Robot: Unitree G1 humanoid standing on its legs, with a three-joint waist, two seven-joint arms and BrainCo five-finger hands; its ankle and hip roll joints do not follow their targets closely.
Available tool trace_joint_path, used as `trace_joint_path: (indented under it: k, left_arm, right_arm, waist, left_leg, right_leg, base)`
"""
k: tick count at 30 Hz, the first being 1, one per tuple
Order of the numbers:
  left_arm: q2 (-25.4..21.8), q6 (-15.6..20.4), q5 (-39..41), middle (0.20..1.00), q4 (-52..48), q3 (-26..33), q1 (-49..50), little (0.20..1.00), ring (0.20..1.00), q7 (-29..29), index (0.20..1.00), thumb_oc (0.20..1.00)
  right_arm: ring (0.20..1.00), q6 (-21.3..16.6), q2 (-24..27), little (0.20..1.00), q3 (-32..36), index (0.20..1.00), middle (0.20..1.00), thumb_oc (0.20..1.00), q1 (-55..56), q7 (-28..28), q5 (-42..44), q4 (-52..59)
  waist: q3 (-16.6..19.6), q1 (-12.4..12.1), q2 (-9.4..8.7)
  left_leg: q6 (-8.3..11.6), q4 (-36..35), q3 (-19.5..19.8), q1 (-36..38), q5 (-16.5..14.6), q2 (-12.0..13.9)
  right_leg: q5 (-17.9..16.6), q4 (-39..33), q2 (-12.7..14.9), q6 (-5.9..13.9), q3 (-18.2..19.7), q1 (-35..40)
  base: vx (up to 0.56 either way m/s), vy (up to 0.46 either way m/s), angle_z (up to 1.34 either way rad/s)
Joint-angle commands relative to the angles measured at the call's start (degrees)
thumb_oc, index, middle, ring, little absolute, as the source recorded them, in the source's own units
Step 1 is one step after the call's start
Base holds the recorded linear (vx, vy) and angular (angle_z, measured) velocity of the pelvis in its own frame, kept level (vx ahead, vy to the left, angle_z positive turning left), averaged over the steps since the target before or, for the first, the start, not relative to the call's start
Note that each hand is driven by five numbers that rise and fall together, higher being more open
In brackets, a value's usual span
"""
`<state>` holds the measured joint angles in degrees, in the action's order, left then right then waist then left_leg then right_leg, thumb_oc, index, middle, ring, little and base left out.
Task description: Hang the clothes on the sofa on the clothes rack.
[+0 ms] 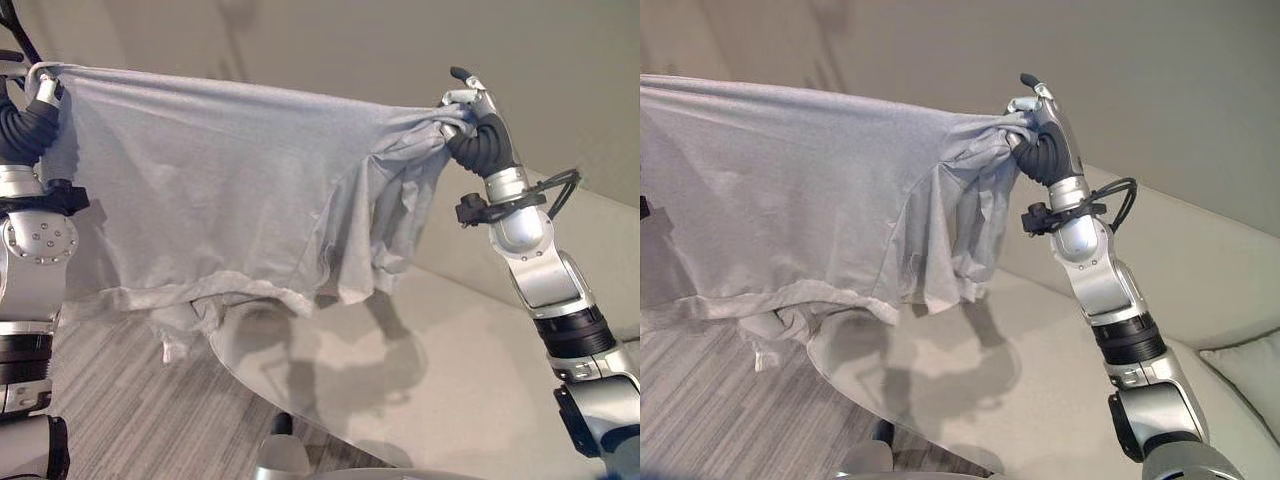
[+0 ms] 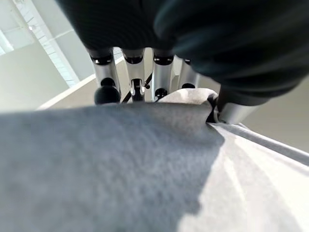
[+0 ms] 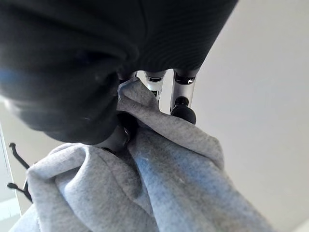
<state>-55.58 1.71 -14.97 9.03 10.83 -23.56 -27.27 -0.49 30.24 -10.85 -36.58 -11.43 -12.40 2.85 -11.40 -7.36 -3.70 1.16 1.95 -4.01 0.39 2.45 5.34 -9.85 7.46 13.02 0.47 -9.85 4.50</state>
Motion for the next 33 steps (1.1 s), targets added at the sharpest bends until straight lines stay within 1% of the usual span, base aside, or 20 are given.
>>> trace_joint_path:
  k: [1,2,3,4,6,9,10,13,18,20,21,23,24,26,27,28,29,30,31,33]
  left_arm:
    - [-1.9,-3.5,0.5,0.200,5.1,5.1,-5.3,0.200,0.200,-4.5,0.200,0.200]
    - [-2.6,-3.4,1.1,0.200,5.8,4.1,-6.7,0.200,0.200,-4.6,0.200,0.200]
    - [-2.7,-3.3,1.1,0.200,6.0,3.9,-7.0,0.200,0.200,-4.7,0.200,0.200]
    - [-3.2,-4.1,1.4,0.200,7.2,3.7,-6.6,0.200,0.200,-4.6,0.200,0.200]
    - [-2.0,-3.7,1.3,0.200,6.7,4.7,-5.7,0.200,0.200,-4.9,0.200,0.200]
    - [0.4,-3.5,0.9,0.200,5.6,6.8,-4.0,0.200,0.200,-4.8,0.200,0.200]
    - [1.5,-3.5,0.6,0.200,4.2,7.9,-3.2,0.200,0.200,-4.6,0.200,0.200]
    - [1.6,-3.6,0.3,0.200,2.8,8.1,-3.5,0.200,0.200,-4.0,0.200,0.200]
    - [0.1,-3.3,0.2,0.200,3.4,5.3,-6.6,0.200,0.200,-3.8,0.200,0.200]
    - [0.0,-3.8,0.2,0.200,3.4,4.7,-7.5,0.200,0.200,-3.5,0.200,0.200]
    - [-0.1,-4.0,-0.1,0.200,3.5,4.9,-8.1,0.200,0.200,-3.6,0.200,0.200]
    - [-0.1,-3.7,-0.1,0.200,3.3,5.3,-8.4,0.200,0.200,-3.2,0.200,0.200]
    - [-0.7,-3.7,-0.2,0.200,3.3,4.2,-8.8,0.200,0.200,-2.6,0.200,0.200]
    - [-1.6,-3.8,-0.3,0.200,3.2,3.3,-9.9,0.200,0.200,-3.0,0.200,0.200]
    - [-1.8,-3.4,-0.5,0.200,2.6,2.0,-11.3,0.200,0.200,-3.0,0.200,0.200]
    - [-1.7,-3.4,-0.5,0.200,2.6,1.9,-11.4,0.200,0.200,-3.0,0.200,0.200]
    - [-1.1,-3.0,-0.4,0.200,2.1,1.4,-11.6,0.200,0.200,-2.9,0.200,0.200]
    - [-0.9,-3.1,-0.4,0.200,2.1,1.3,-11.7,0.200,0.200,-2.9,0.200,0.200]
    - [-0.3,-2.5,0.1,0.200,2.4,0.7,-12.2,0.200,0.200,-3.0,0.200,0.200]
    - [0.2,-2.3,0.5,0.200,2.8,0.4,-12.3,0.200,0.200,-3.0,0.200,0.200]
  right_arm:
    - [0.200,2.0,7.3,0.200,7.3,0.200,0.200,0.200,-1.6,-5.9,-0.7,-2.2]
    - [0.200,1.9,8.4,0.200,7.2,0.200,0.200,0.200,-1.9,-6.3,-0.5,-2.4]
    - [0.200,1.9,8.4,0.200,7.3,0.200,0.200,0.200,-2.0,-6.4,-0.4,-2.4]
    - [0.200,2.2,10.1,0.200,8.5,0.200,0.200,0.200,-1.2,-6.8,-1.1,-2.6]
    - [0.200,1.9,10.0,0.200,8.9,0.200,0.200,0.200,-0.9,-7.0,-1.2,-1.8]
    - [0.200,1.5,10.1,0.200,8.5,0.200,0.200,0.200,-1.3,-7.0,-0.5,-2.2]
    - [0.200,1.5,10.5,0.200,8.5,0.200,0.200,0.200,-2.0,-7.1,-0.3,-2.7]
    - [0.200,1.5,10.5,0.200,9.0,0.200,0.200,0.200,-2.0,-7.2,-0.3,-2.8]
    - [0.200,1.8,10.8,0.200,8.7,0.200,0.200,0.200,-1.5,-7.6,-0.1,-3.0]
    - [0.200,2.0,11.0,0.200,9.2,0.200,0.200,0.200,-0.7,-7.6,-0.5,-2.6]
    - [0.200,2.0,10.9,0.200,9.1,0.200,0.200,0.200,-0.7,-7.3,-0.8,-2.4]
    - [0.200,1.9,10.6,0.200,9.0,0.200,0.200,0.200,-0.8,-7.0,-1.0,-2.7]
    - [0.200,2.4,9.9,0.200,10.9,0.200,0.200,0.200,-0.2,-7.1,-1.9,-2.3]
    - [0.200,2.9,8.8,0.200,10.8,0.200,0.200,0.200,-1.4,-7.4,-2.2,-2.4]
    - [0.200,2.9,8.7,0.200,11.2,0.200,0.200,0.200,-1.2,-7.5,-2.5,-1.8]
    - [0.200,3.0,8.7,0.200,11.4,0.200,0.200,0.200,-1.0,-7.5,-2.5,-1.6]
    - [0.200,2.9,9.0,0.200,11.6,0.200,0.200,0.200,-0.9,-7.7,-2.6,-0.9]
    - [0.200,3.0,9.1,0.200,11.8,0.200,0.200,0.200,-0.7,-7.7,-2.6,-0.7]
    - [0.200,2.6,10.5,0.200,11.7,0.200,0.200,0.200,-0.9,-8.1,-2.2,-0.2]
    - [0.200,2.3,11.1,0.200,11.6,0.200,0.200,0.200,-0.2,-8.1,-1.7,0.0]
  waist:
    - [-0.6,1.2,2.98]
    - [-0.9,2.2,2.31]
    - [-0.8,2.4,2.25]
    - [-0.3,2.9,0.52]
    - [0.4,2.8,-0.34]
    - [0.6,2.4,0.17]
    - [-0.1,2.2,0.59]
    - [-0.3,1.8,0.48]
    - [0.4,1.8,-1.63]
    - [1.0,1.5,-1.17]
    - [1.6,1.1,-0.64]
    - [2.5,1.1,0.29]
    - [3.5,1.4,1.03]
    - [2.5,0.9,1.24]
    - [1.4,1.2,1.13]
    - [1.3,1.1,1.15]
    - [1.1,1.6,1.16]
    - [1.1,1.5,1.26]
    - [1.5,1.8,0.61]
    - [2.2,2.1,-0.68]
  left_leg:
    - [1.53,-7.0,-0.5,5.7,-0.9,-0.6]
    - [0.63,-7.0,0.8,5.4,-0.9,-2.5]
    - [0.63,-7.0,0.9,5.3,-0.9,-2.5]
    - [-0.67,-7.0,2.5,4.6,-1.5,-4.8]
    - [-1.11,-7.0,3.5,3.7,-1.3,-5.5]
    - [-0.92,-6.9,3.9,4.7,0.9,-5.1]
    - [-0.25,-3.6,4.1,3.6,1.1,-4.3]
    - [-0.95,-3.3,4.4,1.3,0.7,-0.2]
    - [-1.73,-6.6,5.6,-1.2,3.8,11.3]
    - [-1.05,-6.7,7.6,-2.1,4.9,13.7]
    - [-0.34,-6.7,10.8,-1.5,4.7,13.0]
    - [1.36,-6.6,12.5,-0.9,4.7,11.8]
    - [2.38,-7.0,10.9,-0.5,2.5,7.9]
    - [2.60,-7.0,8.0,0.1,1.2,6.3]
    - [2.39,-7.0,6.5,0.2,0.4,4.2]
    - [2.38,-7.0,6.6,0.3,0.3,4.3]
    - [1.99,-7.0,6.5,-0.2,0.3,2.5]
    - [1.96,-7.0,6.6,-0.2,0.2,2.6]
    - [1.58,-7.0,5.3,-0.8,-0.4,-0.2]
    - [0.79,-7.0,5.4,-1.2,-0.6,-3.2]
  right_leg:
    - [5.6,-2.2,-8.0,2.48,4.9,-0.8]
    - [5.9,-3.7,-12.2,2.12,6.5,-2.1]
    - [5.9,-3.9,-12.2,2.10,6.4,-2.0]
    - [6.4,-7.2,-14.3,0.63,8.9,-1.8]
    - [5.8,-10.1,-14.1,0.46,9.3,-1.3]
    - [5.9,-12.5,-13.8,0.46,8.7,-0.7]
    - [6.7,-12.5,-12.8,0.58,7.7,-0.4]
    - [7.4,-12.5,-10.8,1.07,7.3,-0.3]
    - [5.9,-12.5,-5.7,2.05,9.0,-0.4]
    - [4.9,-12.5,-4.2,1.77,10.1,0.6]
    - [4.3,-12.5,-3.5,1.14,11.6,0.4]
    - [4.1,-12.5,-0.9,0.40,12.8,-0.3]
    - [3.0,-12.3,3.6,0.11,11.6,-1.5]
    - [2.9,-12.1,5.0,0.80,8.8,-2.7]
    - [3.0,-10.3,2.2,0.80,9.7,-2.3]
    - [3.2,-9.9,2.2,0.79,9.7,-2.4]
    - [3.2,-8.7,-0.4,0.77,10.9,-2.2]
    - [3.5,-8.3,-0.4,0.77,10.9,-2.3]
    - [4.8,-7.9,-5.3,0.82,10.0,-0.9]
    - [5.0,-8.7,-10.2,0.61,9.9,-0.1]
  base:
    - [-0.01,0.131,0.81]
    - [-0.01,0.060,0.80]
    - [0.02,0.086,0.58]
    - [0.05,0.013,0.70]
    - [0.03,0.007,1.19]
    - [0.04,0.039,0.46]
    - [-0.05,0.062,0.17]
    - [-0.05,0.116,0.14]
    - [0.06,0.294,0.01]
    - [0.12,0.494,-0.09]
    - [0.07,0.518,-0.21]
    - [0.04,0.878,-0.61]
    - [0.04,1.090,-0.72]
    - [-0.06,0.822,-0.54]
    - [-0.11,0.455,-0.76]
    - [-0.09,0.448,-0.62]
    - [-0.03,0.171,-0.39]
    - [-0.08,0.384,0.10]
    - [-0.07,0.289,0.36]
    - [-0.05,0.298,0.23]
